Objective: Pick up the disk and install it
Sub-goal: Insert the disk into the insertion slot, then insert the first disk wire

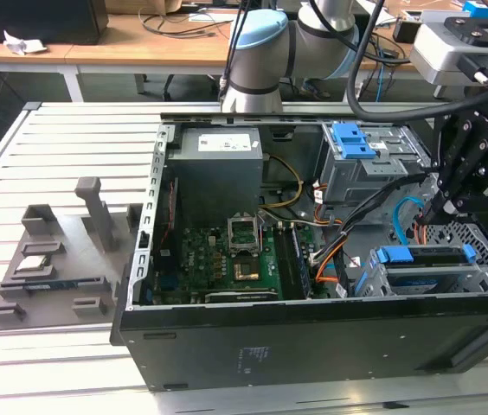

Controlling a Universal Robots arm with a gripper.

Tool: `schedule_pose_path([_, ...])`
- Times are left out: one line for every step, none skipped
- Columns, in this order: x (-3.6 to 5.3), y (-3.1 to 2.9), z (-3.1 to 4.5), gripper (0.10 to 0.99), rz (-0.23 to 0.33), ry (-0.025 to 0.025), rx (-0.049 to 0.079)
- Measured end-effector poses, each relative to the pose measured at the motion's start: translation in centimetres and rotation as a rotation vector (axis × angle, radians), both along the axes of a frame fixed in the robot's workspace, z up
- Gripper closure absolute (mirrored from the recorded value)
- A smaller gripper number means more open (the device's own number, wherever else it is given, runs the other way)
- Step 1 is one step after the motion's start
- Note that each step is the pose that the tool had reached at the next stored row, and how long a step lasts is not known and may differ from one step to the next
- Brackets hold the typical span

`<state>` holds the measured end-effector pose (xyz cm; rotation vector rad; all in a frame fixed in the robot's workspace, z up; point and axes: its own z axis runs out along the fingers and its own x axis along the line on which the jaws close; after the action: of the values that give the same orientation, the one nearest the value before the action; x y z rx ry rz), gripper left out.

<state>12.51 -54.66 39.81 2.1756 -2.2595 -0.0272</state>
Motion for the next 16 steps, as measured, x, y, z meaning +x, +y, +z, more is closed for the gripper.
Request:
schedule_pose_path([0.00,0.00,0.00,0.973,0.000,0.0000,0.000])
schedule_pose_path([0.00,0.00,0.00,0.973,0.000,0.0000,0.000])
schedule_pose_path([0.00,0.00,0.00,0.980,0.000,-0.0001,0.000])
schedule_pose_path([0.00,0.00,-0.01,0.980,0.000,0.0000,0.000])
schedule_pose_path([0.00,0.00,-0.01,0.980,0.000,0.0000,0.000])
schedule_pose_path([0.00,0.00,-0.01,0.980,0.000,-0.0001,0.000])
schedule_pose_path([0.00,0.00,-0.01,0.980,0.000,0.0000,0.000])
schedule_pose_path([0.00,0.00,-0.01,0.980,0.000,0.0000,0.000])
schedule_pose_path([0.00,0.00,-0.01,0.980,0.000,0.0000,0.000])
schedule_pose_path([0.00,0.00,-0.02,0.980,0.000,0.0000,0.000])
schedule_pose_path([0.00,0.00,-0.02,0.980,0.000,0.0000,0.000])
schedule_pose_path([0.00,0.00,-0.02,0.980,0.000,0.0000,0.000])
schedule_pose_path([0.00,0.00,-0.03,0.980,0.000,0.0000,0.000])
schedule_pose_path([0.00,0.00,-0.03,0.980,0.000,0.0000,0.000])
schedule_pose_path([0.00,0.00,-0.03,0.980,0.000,0.0000,0.000])
schedule_pose_path([0.00,0.00,-0.04,0.973,0.000,-0.0001,0.000])
